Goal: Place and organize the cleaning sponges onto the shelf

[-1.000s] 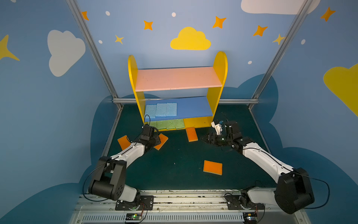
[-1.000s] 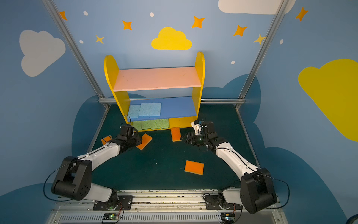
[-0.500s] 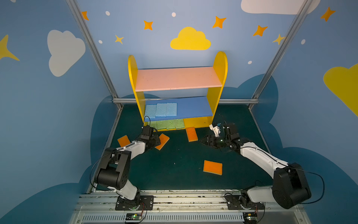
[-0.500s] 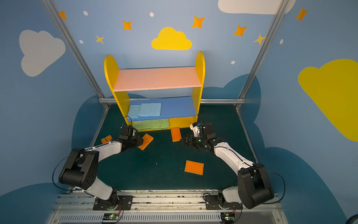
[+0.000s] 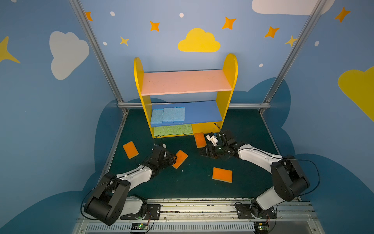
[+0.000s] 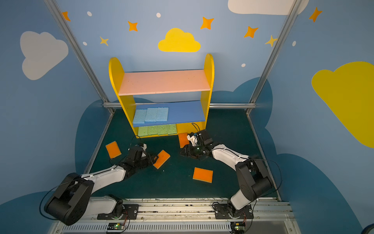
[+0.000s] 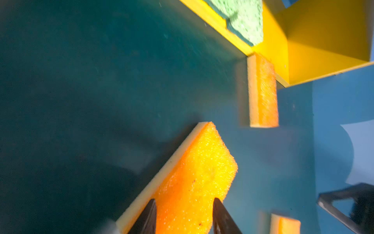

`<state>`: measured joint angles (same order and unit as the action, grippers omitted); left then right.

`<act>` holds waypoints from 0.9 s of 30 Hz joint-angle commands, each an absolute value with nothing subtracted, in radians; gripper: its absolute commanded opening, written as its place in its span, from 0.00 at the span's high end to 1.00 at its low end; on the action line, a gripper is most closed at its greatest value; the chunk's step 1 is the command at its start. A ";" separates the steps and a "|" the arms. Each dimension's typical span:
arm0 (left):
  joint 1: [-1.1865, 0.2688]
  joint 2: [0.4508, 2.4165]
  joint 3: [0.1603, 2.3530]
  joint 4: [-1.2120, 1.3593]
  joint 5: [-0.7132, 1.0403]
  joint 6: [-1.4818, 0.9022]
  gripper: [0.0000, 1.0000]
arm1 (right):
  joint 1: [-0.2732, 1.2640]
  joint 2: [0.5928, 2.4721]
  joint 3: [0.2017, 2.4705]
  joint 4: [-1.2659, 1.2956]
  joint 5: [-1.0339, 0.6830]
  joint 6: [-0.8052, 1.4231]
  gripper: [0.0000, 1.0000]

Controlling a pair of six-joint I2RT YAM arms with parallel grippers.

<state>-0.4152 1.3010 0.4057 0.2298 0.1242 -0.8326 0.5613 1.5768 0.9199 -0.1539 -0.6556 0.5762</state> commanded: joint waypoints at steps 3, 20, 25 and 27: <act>-0.459 1.224 0.417 0.192 0.129 -0.897 0.51 | 0.594 1.601 0.940 -0.150 -0.638 0.594 0.39; -0.452 1.199 0.337 0.205 0.152 -0.819 0.64 | 0.714 1.745 0.928 0.044 -0.640 0.759 0.39; -0.500 1.183 0.318 0.229 0.122 -0.837 0.65 | 0.729 1.767 0.928 0.044 -0.638 0.762 0.39; -0.531 1.192 0.312 0.248 0.113 -0.852 0.65 | 0.732 1.770 0.928 0.045 -0.637 0.764 0.39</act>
